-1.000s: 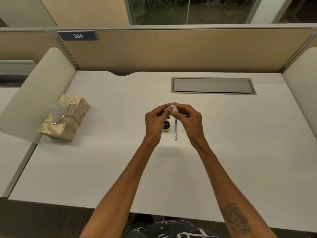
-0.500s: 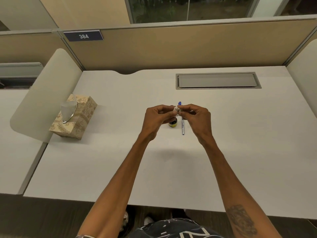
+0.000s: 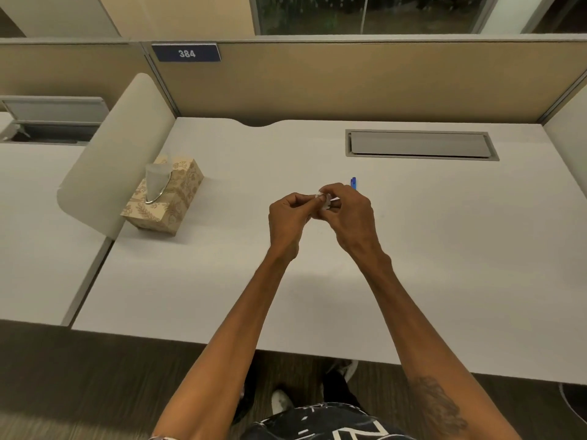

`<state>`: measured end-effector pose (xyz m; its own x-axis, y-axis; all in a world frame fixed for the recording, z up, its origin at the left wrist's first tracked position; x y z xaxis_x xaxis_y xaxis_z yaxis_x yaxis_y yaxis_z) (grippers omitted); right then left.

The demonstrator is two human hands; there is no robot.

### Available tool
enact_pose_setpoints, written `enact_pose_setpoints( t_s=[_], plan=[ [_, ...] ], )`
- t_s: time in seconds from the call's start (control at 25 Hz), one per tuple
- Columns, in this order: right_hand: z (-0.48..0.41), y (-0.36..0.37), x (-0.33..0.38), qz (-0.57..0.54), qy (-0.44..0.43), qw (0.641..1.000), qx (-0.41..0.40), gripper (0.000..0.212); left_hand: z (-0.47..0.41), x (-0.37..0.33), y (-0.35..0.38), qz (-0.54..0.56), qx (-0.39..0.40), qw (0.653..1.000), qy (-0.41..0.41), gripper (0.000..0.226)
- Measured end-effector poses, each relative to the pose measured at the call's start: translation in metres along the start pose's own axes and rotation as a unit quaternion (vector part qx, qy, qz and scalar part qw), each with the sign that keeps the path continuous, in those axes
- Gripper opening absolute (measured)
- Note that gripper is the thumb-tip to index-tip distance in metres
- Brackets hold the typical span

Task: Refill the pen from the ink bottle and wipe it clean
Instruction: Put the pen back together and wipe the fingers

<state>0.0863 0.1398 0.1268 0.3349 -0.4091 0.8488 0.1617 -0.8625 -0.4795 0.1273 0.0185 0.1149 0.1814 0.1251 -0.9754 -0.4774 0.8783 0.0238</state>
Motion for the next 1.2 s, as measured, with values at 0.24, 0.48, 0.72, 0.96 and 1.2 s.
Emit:
enact_pose_setpoints(
  t_s=[0.24,0.48,0.72,0.96,1.2],
  plan=[
    [0.036,0.044,0.024,0.009,-0.036,0.999,0.002,0.018,0.031,0.010,-0.070,0.036,0.053,0.998,-0.009,0.031],
    [0.073,0.107,0.047,-0.087,0.054,0.987,0.126,0.015,0.072,0.039,-0.150,0.028,-0.050,0.998,-0.034,0.046],
    [0.122,0.177,0.069,-0.114,0.103,0.947,0.280,0.031,0.115,0.099,-0.254,-0.044,-0.215,0.974,-0.050,0.044],
    [0.171,0.255,0.073,-0.033,0.086,0.903,0.421,0.024,0.173,0.193,-0.341,-0.077,-0.272,0.946,-0.161,0.026],
    [0.228,0.315,0.058,0.071,0.084,0.838,0.534,0.014,0.237,0.259,-0.389,-0.070,-0.292,0.913,-0.277,0.011]
  ],
)
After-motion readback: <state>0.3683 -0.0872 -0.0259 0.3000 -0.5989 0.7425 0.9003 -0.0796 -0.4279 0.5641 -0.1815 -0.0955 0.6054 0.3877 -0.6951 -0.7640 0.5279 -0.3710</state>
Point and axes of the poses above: each hand's wrist, its own z-axis away from the middle knuckle, its own y-axis out of the palm, x = y × z, the point moved 2 cm from there along -z, towards the middle knuckle, and after that the axes turned 4 degrees about -z, right-handed, at the moved point
